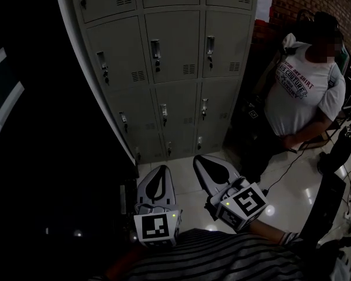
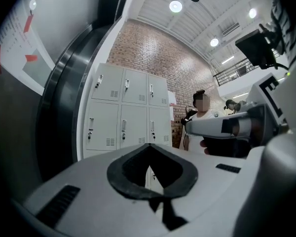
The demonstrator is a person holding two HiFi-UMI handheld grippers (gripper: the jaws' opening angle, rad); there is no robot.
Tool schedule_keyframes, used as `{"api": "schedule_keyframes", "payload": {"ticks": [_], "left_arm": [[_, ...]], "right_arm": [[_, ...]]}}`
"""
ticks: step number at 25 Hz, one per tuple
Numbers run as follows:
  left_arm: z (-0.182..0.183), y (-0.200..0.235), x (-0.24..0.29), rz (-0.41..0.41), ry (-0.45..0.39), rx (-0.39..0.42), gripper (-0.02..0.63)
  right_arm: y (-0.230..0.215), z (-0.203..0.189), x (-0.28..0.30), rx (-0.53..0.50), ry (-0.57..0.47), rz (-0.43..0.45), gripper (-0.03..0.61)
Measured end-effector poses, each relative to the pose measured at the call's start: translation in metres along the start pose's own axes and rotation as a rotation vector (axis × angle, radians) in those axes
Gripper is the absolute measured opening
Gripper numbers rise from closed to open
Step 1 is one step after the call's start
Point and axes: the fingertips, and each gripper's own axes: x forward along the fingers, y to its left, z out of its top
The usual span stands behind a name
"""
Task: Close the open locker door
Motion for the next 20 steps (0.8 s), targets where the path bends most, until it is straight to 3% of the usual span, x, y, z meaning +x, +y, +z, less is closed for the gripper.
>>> {"api": "schedule_keyframes", "payload": {"ticks": [20], "left_arm": [[-0.011,-0.004,-0.008,0.028,0.025,-0.009,0.003]], "right_arm": [[0.017,-0.010,0.001,-0.020,0.026,0.065,0.003]]}}
